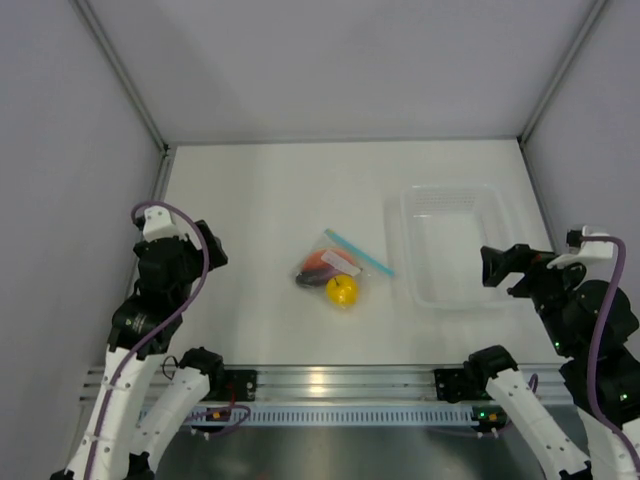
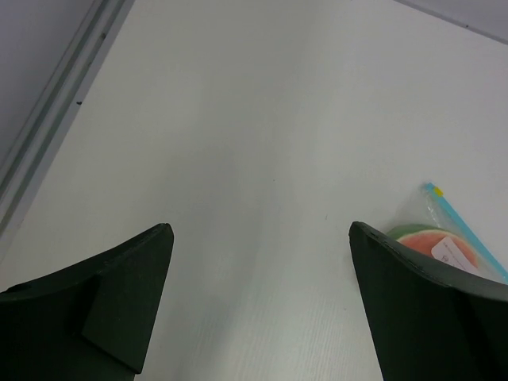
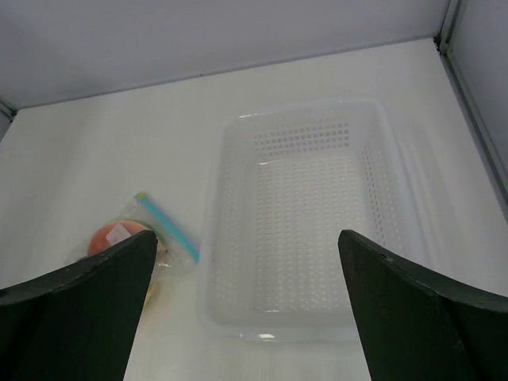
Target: Open the zip-top bag and remove the fake food
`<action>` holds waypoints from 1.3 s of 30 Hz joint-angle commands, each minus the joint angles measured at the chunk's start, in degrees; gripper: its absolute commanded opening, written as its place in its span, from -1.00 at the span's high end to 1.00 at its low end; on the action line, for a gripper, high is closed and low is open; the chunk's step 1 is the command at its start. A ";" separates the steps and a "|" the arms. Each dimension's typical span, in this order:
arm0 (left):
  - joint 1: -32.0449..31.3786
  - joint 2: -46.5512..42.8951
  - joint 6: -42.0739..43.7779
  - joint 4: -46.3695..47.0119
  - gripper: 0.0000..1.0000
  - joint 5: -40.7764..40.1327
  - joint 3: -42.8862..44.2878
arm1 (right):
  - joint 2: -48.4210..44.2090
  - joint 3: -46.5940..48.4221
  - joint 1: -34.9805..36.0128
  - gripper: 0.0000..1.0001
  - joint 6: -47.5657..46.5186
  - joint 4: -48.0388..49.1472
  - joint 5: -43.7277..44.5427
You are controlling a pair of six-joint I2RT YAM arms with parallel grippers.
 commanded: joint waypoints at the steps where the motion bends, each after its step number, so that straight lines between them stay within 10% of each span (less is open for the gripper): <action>1: -0.18 0.94 -1.21 2.71 -0.98 -1.75 -0.18 | 1.20 1.47 0.35 -0.99 -0.68 0.36 -0.35; 16: -0.18 0.85 -3.58 2.45 -0.98 -1.94 -0.09 | 6.29 -3.20 0.35 -0.99 -0.50 6.34 -21.54; 27: -0.35 10.23 -25.55 10.52 -0.98 34.79 -11.94 | 6.03 -5.13 0.44 -0.99 -0.59 6.08 -20.22; 39: -17.30 19.23 -28.81 12.12 -0.98 22.77 -7.38 | 21.74 -9.18 0.35 -0.87 7.84 18.63 -37.15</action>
